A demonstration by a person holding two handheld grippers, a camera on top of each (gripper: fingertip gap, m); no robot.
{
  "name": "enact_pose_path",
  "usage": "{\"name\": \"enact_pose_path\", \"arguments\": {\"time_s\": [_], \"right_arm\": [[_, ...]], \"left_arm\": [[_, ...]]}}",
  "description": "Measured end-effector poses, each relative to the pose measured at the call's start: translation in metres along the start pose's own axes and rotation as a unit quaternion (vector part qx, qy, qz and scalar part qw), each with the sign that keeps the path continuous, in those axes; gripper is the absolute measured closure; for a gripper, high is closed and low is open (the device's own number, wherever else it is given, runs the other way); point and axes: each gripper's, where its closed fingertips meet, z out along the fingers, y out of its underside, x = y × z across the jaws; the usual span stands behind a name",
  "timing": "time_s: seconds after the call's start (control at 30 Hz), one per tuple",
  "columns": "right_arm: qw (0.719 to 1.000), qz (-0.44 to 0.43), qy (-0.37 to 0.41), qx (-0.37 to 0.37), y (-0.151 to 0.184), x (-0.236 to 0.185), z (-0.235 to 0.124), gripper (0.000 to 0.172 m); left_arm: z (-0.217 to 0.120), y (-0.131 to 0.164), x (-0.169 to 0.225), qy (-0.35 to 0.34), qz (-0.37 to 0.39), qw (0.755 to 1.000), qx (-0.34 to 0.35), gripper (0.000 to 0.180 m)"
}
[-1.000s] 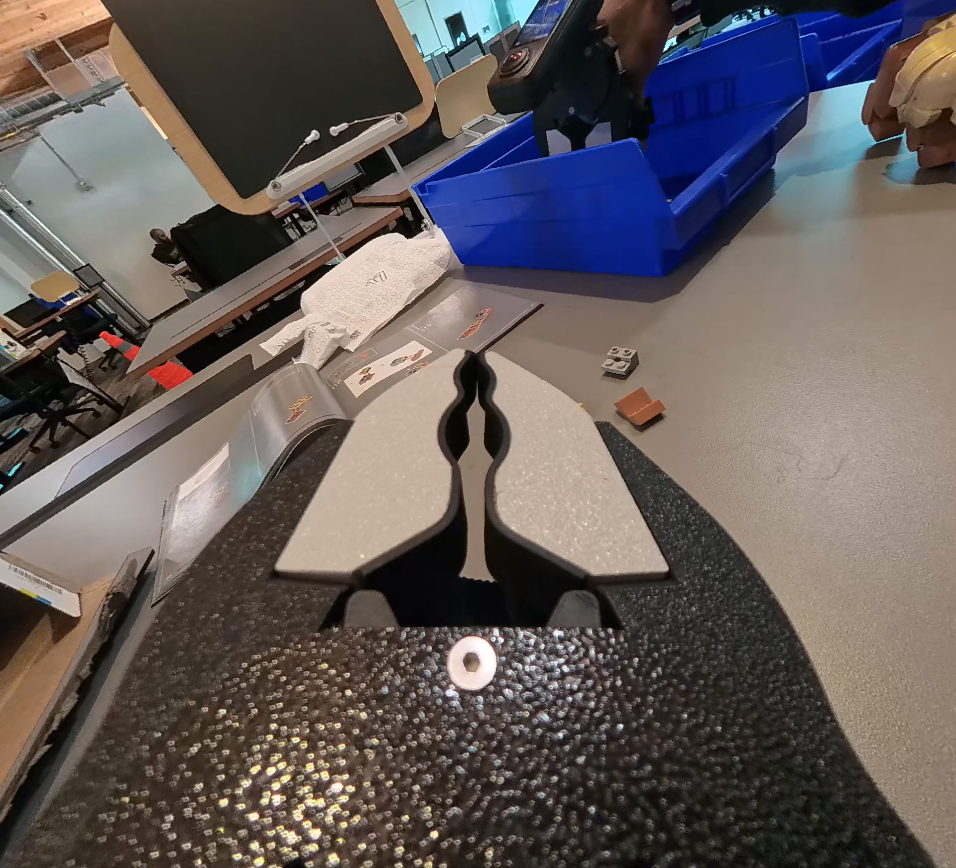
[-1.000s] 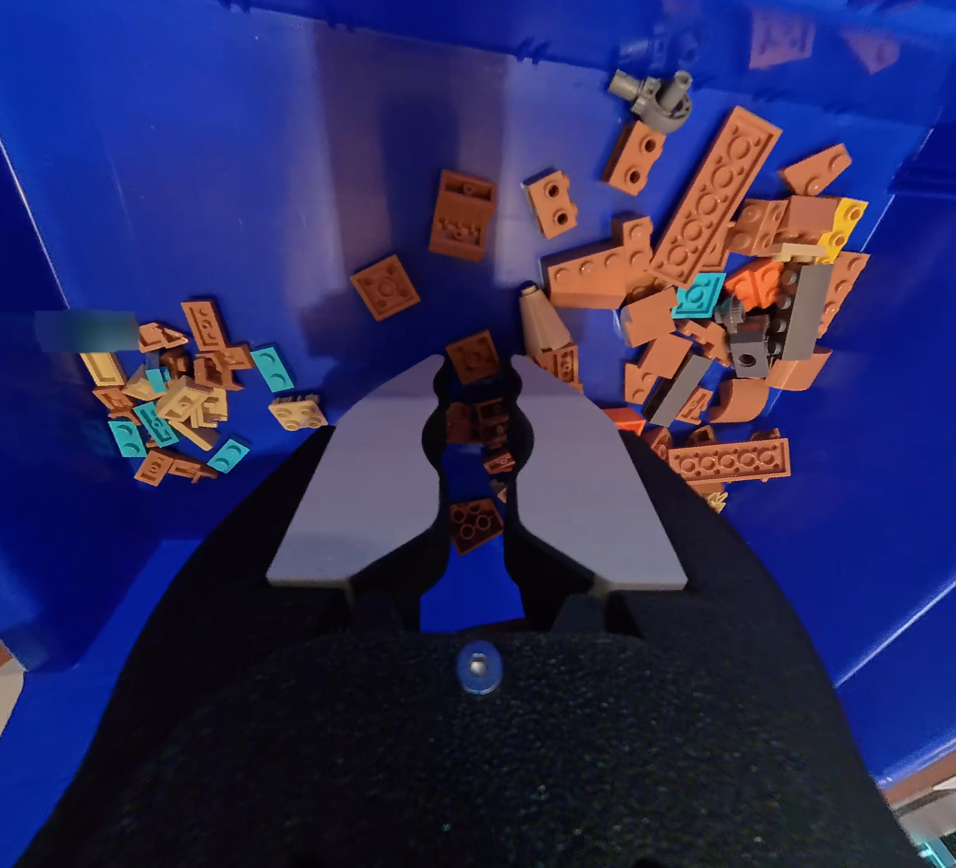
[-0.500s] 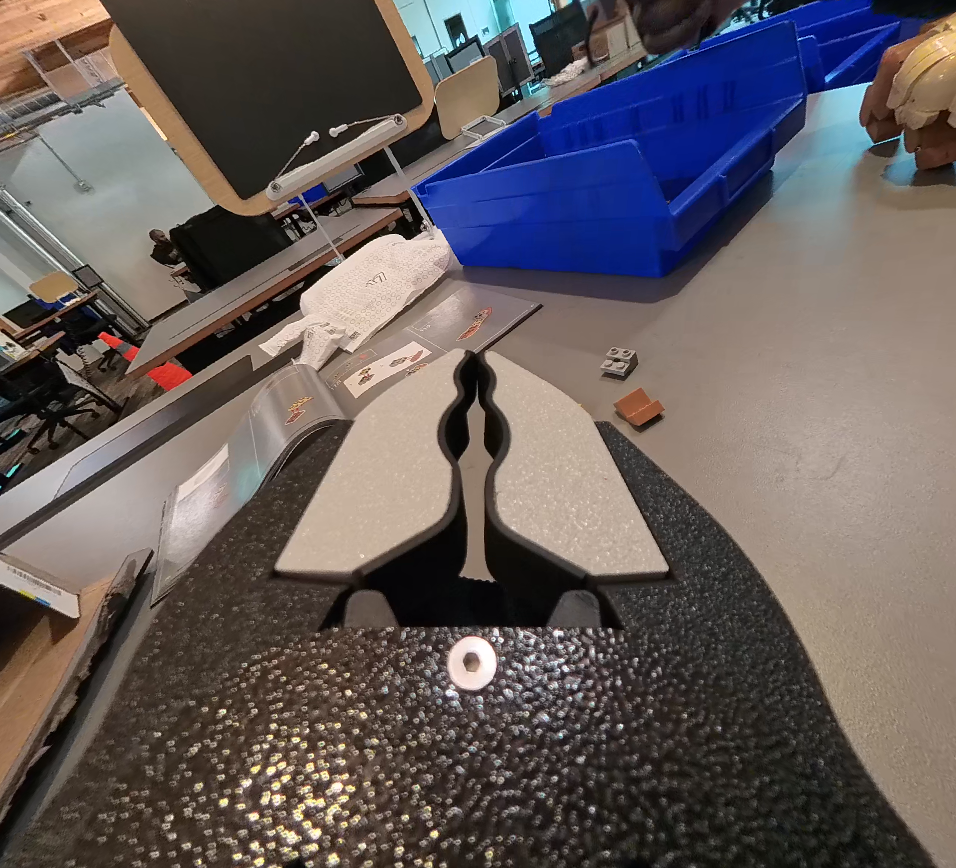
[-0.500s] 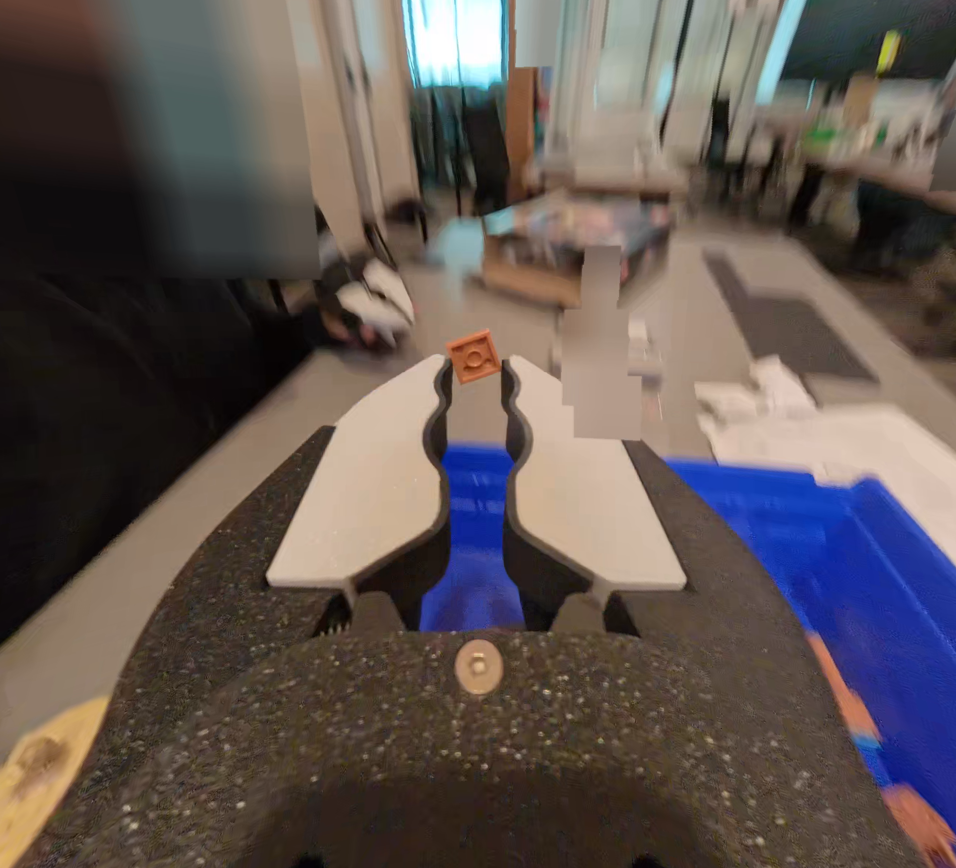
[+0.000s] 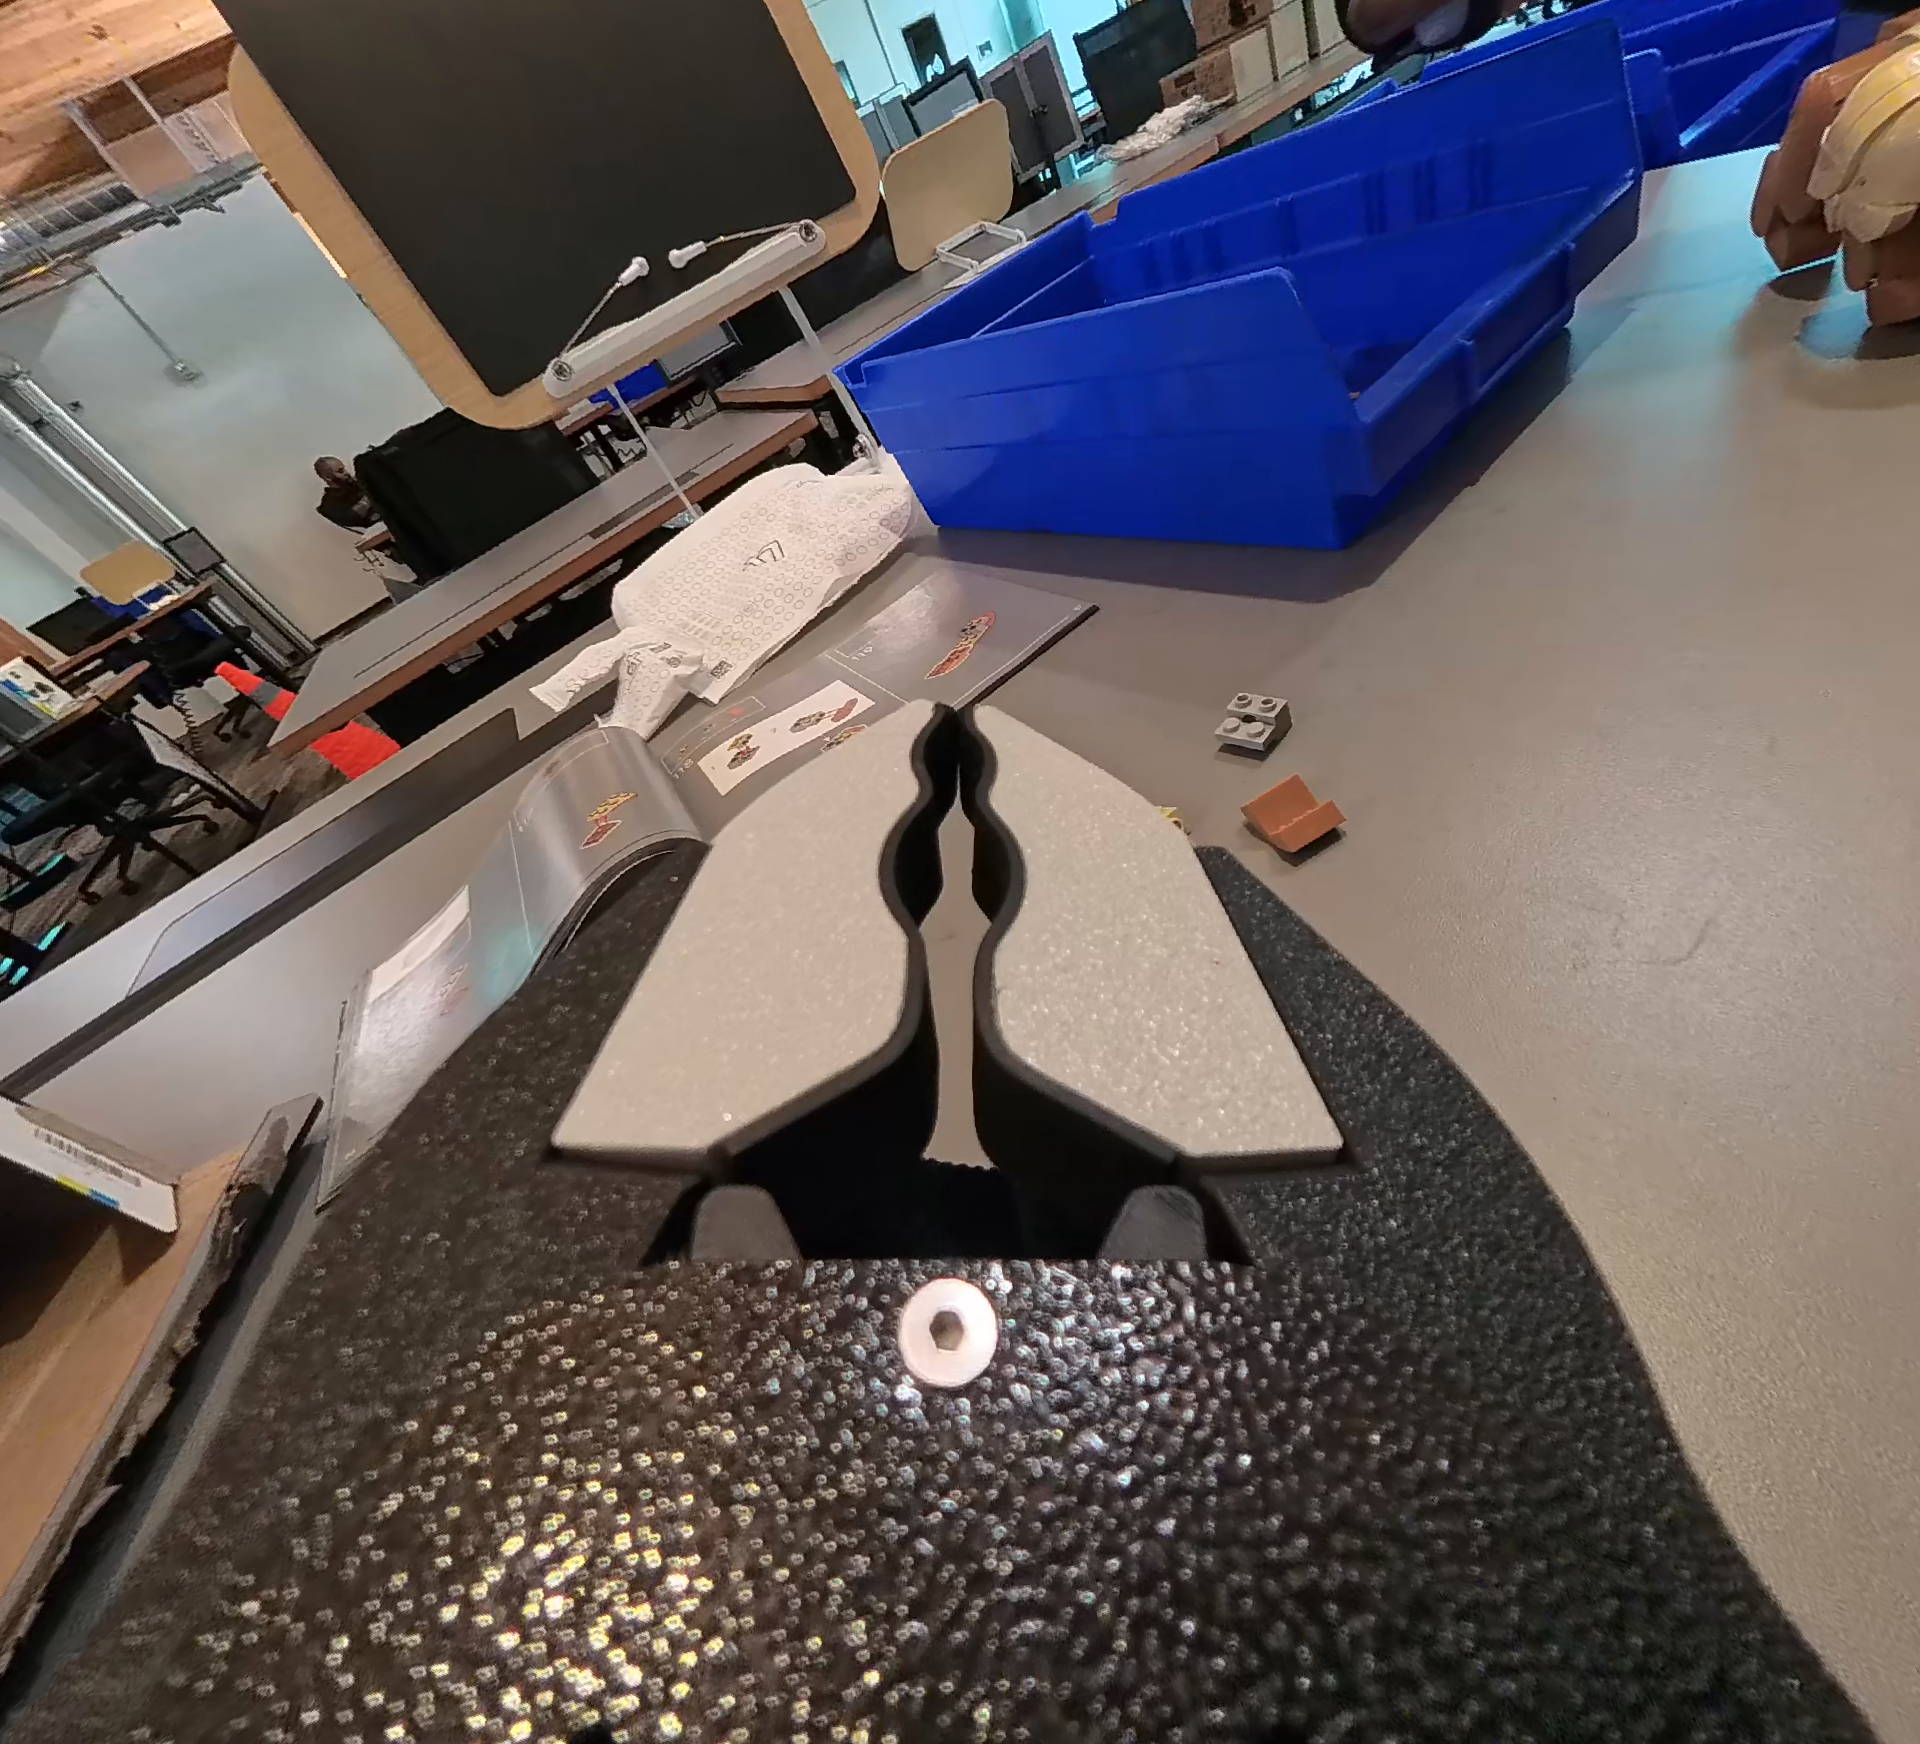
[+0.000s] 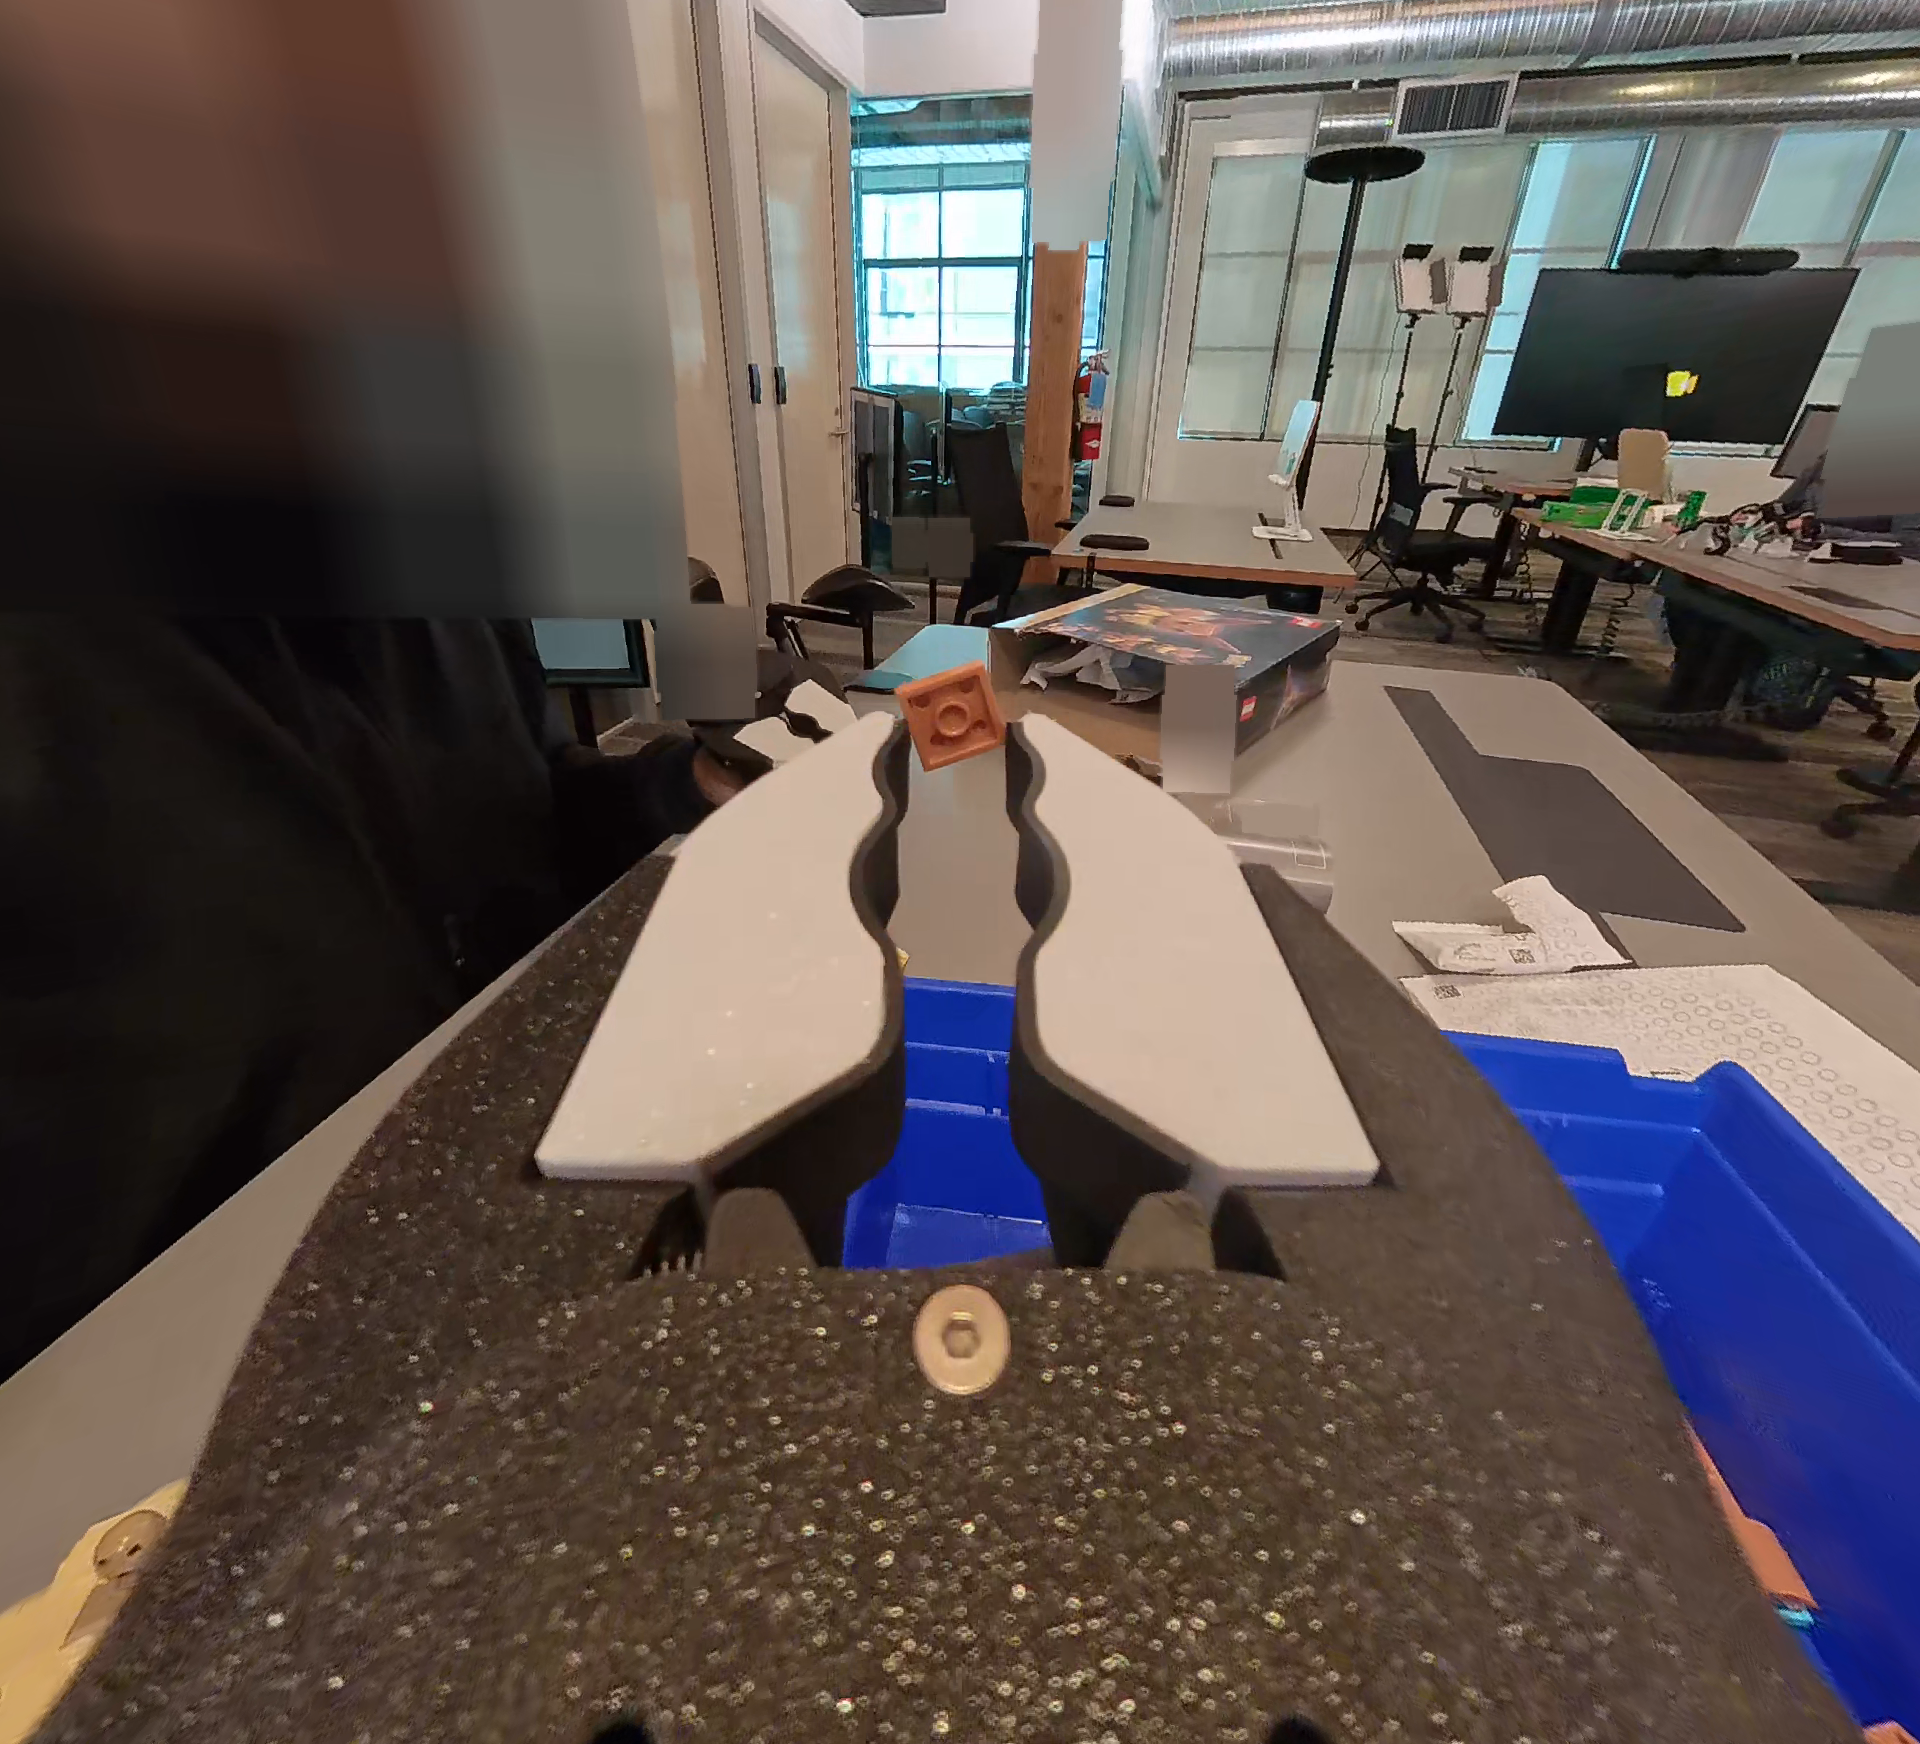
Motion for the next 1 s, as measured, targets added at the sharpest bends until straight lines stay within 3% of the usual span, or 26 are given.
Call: {"name": "enact_pose_path", "arguments": {"time_s": [0.13,0.2,0.27,0.33,0.4,0.47,0.67,1.0], "right_arm": [[1.0,-0.006,0.014,-0.025,0.005,0.005,0.001,0.154],[0.99,-0.027,0.07,-0.123,0.029,0.024,0.002,0.154],[0.941,-0.074,0.146,-0.297,0.071,0.052,-0.009,0.155],[0.865,-0.108,0.178,-0.456,0.108,0.069,-0.026,0.154],[0.796,-0.122,0.177,-0.566,0.137,0.076,-0.039,0.154],[0.748,-0.123,0.159,-0.632,0.16,0.079,-0.046,0.154],[0.687,-0.101,0.107,-0.712,0.205,0.08,-0.049,0.154],[0.659,-0.082,0.088,-0.743,0.227,0.076,-0.054,0.154]], "left_arm": [[0.0,0.0,0.0,0.001,0.0,1.0,0.0,0.18],[0.0,0.0,0.0,0.001,-0.001,1.0,0.001,0.18],[0.0,0.0,0.0,0.002,-0.001,1.0,0.001,0.18],[0.0,0.0,0.0,0.002,-0.001,1.0,0.001,0.18],[0.0,0.0,0.001,0.003,-0.001,1.0,0.001,0.18],[0.0,0.0,0.001,0.003,-0.001,1.0,0.001,0.18],[0.0,0.0,0.0,0.001,-0.002,1.0,0.001,0.18],[0.001,0.001,0.001,0.005,0.001,1.0,-0.004,0.18]]}}
